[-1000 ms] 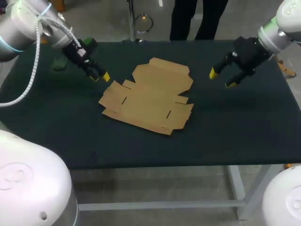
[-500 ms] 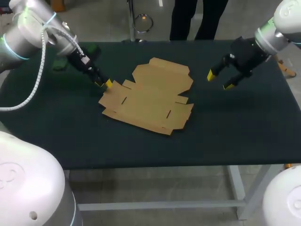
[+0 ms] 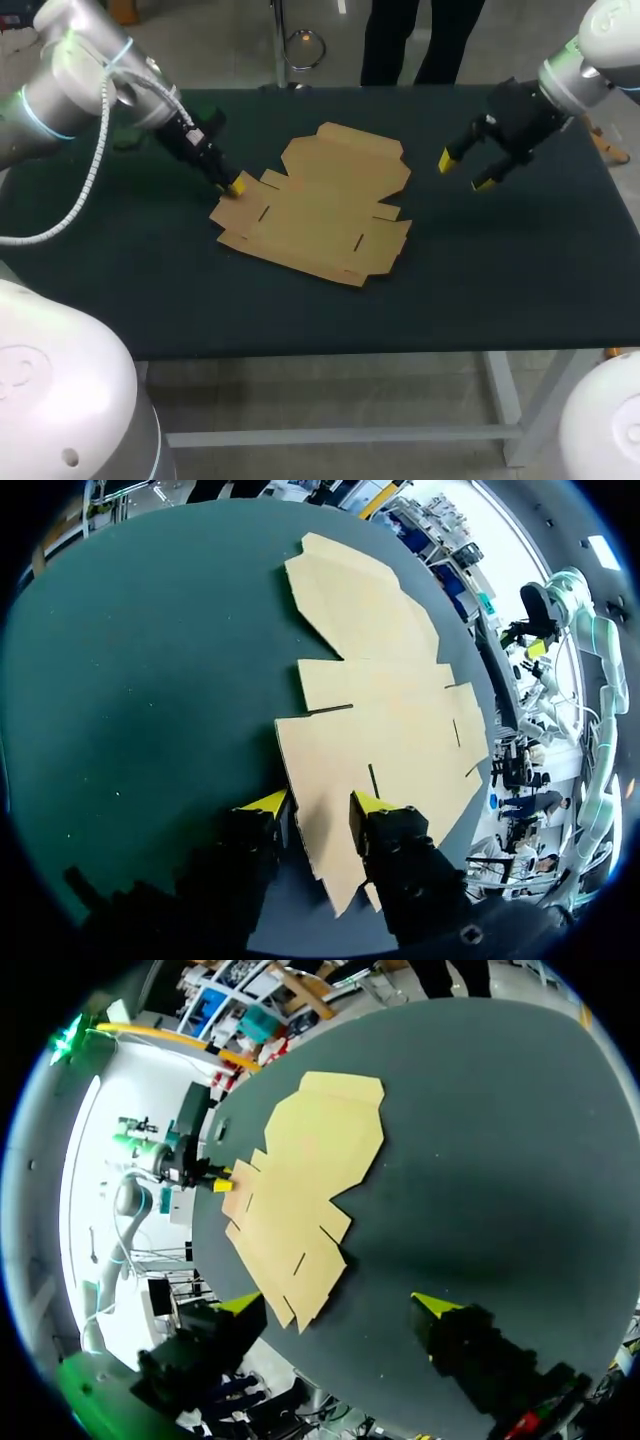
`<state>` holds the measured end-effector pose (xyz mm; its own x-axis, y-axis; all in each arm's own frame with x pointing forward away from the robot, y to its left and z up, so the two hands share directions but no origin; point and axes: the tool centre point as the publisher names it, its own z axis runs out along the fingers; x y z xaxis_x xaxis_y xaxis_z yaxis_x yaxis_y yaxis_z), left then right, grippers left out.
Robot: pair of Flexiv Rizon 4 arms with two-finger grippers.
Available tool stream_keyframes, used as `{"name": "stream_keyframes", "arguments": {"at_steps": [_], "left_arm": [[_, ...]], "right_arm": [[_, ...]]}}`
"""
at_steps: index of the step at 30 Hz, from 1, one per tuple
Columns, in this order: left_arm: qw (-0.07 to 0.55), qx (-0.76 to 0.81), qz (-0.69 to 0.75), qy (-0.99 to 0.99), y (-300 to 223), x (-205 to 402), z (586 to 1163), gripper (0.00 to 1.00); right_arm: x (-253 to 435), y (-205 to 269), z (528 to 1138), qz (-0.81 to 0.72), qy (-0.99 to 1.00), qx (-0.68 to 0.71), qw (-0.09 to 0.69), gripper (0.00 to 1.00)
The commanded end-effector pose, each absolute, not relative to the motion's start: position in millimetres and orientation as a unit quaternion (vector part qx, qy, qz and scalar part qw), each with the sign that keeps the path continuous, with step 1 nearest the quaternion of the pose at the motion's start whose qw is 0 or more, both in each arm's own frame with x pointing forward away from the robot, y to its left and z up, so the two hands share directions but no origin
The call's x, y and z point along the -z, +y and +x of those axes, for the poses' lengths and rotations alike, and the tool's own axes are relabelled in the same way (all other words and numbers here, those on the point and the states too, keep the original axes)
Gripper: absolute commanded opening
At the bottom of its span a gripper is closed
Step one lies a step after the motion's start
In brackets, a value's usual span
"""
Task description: Assemble the packaging by folding the flat box into shape, placing the metal phone stand inside, and closing the box properly
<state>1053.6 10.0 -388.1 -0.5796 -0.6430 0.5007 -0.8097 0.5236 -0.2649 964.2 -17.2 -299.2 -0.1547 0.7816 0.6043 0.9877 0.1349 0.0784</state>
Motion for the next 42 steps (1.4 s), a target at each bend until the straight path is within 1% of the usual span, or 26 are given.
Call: {"name": "stream_keyframes", "arguments": {"at_steps": [1, 10, 23, 30, 39, 40, 41, 42], "left_arm": [[0.166, -0.236, 0.434, -0.853, 6.8, 388.8, 1047.1, 0.0], [0.156, -0.249, 0.465, -0.835, 5.9, 382.9, 1037.6, 0.0], [0.15, -0.281, 0.569, -0.758, 10.6, 372.6, 1011.9, 0.0], [0.171, -0.297, 0.596, -0.727, 17.5, 374.7, 999.0, 0.0], [0.176, -0.296, 0.618, -0.707, 17.4, 383.1, 986.3, 0.0], [0.178, -0.293, 0.617, -0.708, 17.4, 383.0, 986.2, 0.33], [0.179, -0.29, 0.615, -0.711, 17.6, 383.0, 986.4, 0.73], [0.177, -0.288, 0.611, -0.715, 17.8, 382.9, 986.7, 0.95]], "right_arm": [[300.8, -18.9, 966.7, -0.61, -0.723, 0.236, 0.221, 1.0], [302.7, -21.4, 968.1, -0.607, -0.724, 0.238, 0.225, 1.0], [305.7, -25.3, 971.3, -0.603, -0.725, 0.24, 0.231, 1.0], [305.3, -26.6, 971.7, -0.601, -0.727, 0.24, 0.231, 1.0], [306.4, -28.0, 970.2, -0.601, -0.727, 0.239, 0.232, 1.0], [306.4, -27.7, 970.1, -0.6, -0.727, 0.238, 0.233, 1.0], [306.2, -27.3, 969.9, -0.6, -0.728, 0.238, 0.232, 1.0], [305.8, -27.0, 969.6, -0.6, -0.728, 0.237, 0.232, 1.0]]}}
